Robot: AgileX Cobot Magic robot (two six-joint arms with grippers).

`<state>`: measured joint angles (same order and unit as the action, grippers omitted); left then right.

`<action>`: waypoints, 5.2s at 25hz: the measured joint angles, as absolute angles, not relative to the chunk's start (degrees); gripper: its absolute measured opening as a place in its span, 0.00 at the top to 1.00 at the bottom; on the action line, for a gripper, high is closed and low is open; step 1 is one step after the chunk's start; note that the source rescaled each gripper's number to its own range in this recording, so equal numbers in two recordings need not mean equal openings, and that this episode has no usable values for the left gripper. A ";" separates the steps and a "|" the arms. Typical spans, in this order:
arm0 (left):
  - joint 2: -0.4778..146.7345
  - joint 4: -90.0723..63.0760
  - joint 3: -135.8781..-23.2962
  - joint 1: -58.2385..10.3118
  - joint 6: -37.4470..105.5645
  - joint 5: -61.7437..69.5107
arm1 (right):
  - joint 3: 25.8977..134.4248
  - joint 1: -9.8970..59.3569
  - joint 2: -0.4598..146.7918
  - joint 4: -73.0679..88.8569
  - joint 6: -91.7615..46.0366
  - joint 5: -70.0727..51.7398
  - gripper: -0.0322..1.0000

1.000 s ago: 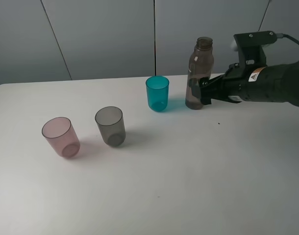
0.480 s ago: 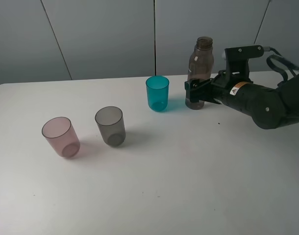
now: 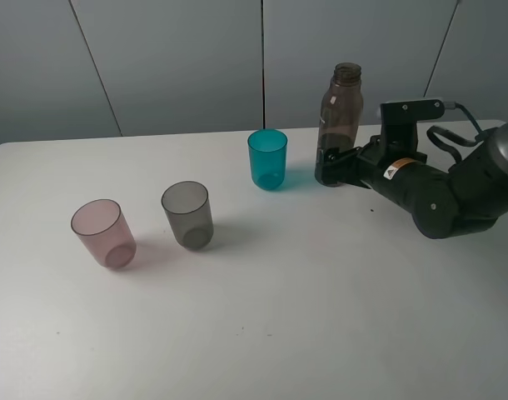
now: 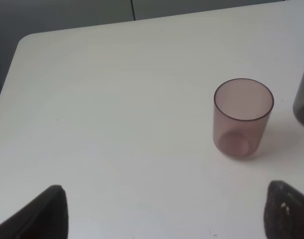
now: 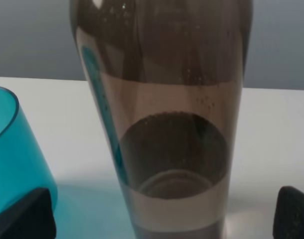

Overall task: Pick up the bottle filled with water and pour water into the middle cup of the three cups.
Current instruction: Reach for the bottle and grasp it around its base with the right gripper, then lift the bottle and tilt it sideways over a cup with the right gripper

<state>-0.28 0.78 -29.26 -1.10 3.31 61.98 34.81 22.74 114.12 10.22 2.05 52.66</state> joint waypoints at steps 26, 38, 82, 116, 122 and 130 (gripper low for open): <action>-0.28 0.78 -29.26 -1.10 3.31 61.98 | 45.39 22.74 124.64 11.54 2.03 59.70 0.17; -0.28 0.78 -29.26 -1.10 3.31 61.98 | 49.32 22.74 126.51 15.82 0.00 59.56 0.17; -0.28 0.78 -29.26 -1.10 3.31 61.98 | 51.05 22.53 129.55 14.18 -0.94 62.70 0.90; -0.28 0.78 -29.26 -1.10 3.12 61.98 | 35.21 42.96 101.30 38.65 -32.20 58.87 0.97; -0.28 0.78 -29.26 -1.10 3.12 61.98 | 39.04 48.68 101.30 44.94 -40.98 51.59 0.97; -0.28 0.78 -29.26 -1.10 3.12 61.98 | 43.70 49.02 101.30 46.29 -46.69 44.50 0.97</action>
